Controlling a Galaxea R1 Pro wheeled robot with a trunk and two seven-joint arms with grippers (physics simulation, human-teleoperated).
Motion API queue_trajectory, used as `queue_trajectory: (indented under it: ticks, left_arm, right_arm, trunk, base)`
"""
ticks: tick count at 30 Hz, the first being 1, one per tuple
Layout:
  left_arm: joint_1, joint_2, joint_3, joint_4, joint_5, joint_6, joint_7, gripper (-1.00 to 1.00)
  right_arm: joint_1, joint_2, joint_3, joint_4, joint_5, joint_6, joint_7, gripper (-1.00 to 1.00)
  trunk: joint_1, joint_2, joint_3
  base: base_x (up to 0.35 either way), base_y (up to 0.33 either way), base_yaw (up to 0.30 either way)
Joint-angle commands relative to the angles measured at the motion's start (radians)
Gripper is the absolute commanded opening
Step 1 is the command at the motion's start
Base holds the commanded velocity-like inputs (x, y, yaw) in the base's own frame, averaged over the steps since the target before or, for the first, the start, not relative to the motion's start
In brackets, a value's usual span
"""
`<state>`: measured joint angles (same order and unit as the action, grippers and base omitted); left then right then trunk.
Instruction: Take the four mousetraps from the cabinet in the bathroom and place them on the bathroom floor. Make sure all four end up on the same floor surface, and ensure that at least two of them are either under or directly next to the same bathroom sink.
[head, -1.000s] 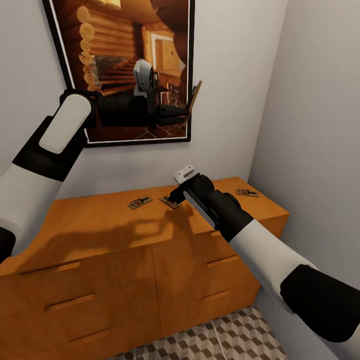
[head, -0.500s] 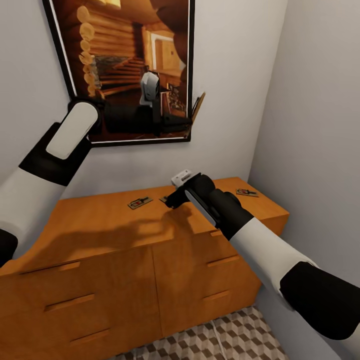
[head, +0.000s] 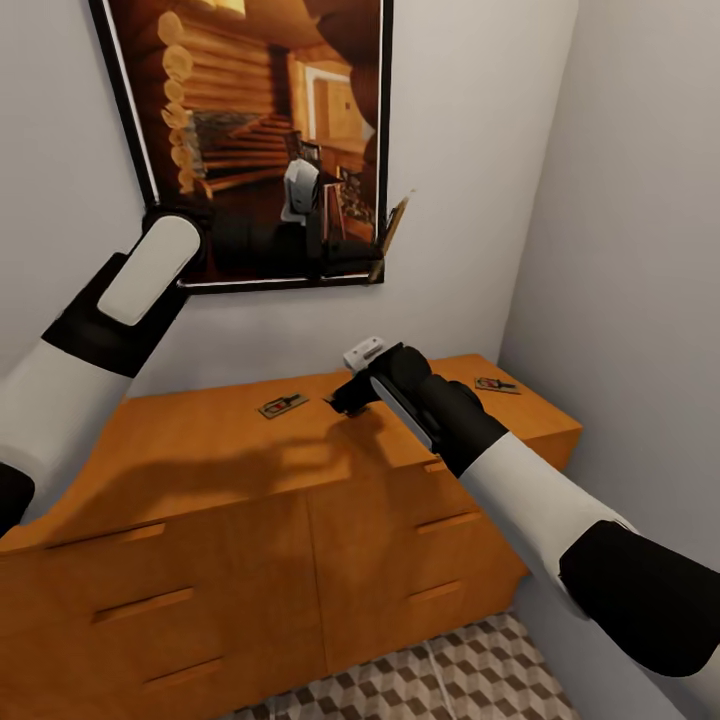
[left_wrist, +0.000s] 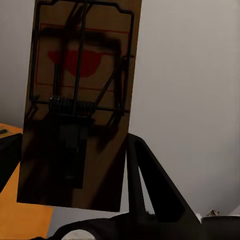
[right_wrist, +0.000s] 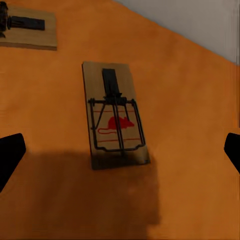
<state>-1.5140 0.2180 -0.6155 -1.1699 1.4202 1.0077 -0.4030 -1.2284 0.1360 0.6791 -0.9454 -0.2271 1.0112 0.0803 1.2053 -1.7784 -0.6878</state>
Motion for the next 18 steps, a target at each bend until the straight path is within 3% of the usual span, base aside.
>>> queue_trajectory:
  ticks: [1,5,12,18]
  left_arm:
    - [0.005,0.001,-0.002,0.006,-0.007,-0.006,-0.011,-1.0]
    - [0.027,-0.001,0.001,0.006,-0.008,-0.009,-0.011,-1.0]
    - [0.054,-0.002,0.041,-0.015,0.013,-0.012,-0.013,-1.0]
    - [0.056,-0.003,0.074,-0.018,0.015,-0.012,-0.013,-1.0]
  right_arm:
    - [-0.001,0.0,-0.001,0.0,0.003,0.004,0.002,1.0]
    - [-0.004,-0.001,-0.008,0.006,0.003,0.004,0.003,1.0]
    - [-0.006,-0.002,-0.016,0.012,0.003,0.004,0.004,1.0]
    - [-0.006,-0.001,-0.018,0.016,0.002,0.005,0.004,1.0]
  trunk:
    - [0.0,-0.001,-0.001]
    - [0.0,-0.001,-0.001]
    - [0.0,-0.001,-0.001]
    - [0.0,-0.001,-0.001]
  base:
    - [0.0,0.19,0.0]
    - [0.0,0.165,0.0]
    - [0.003,0.053,0.0]
    - [0.069,0.21,0.0]
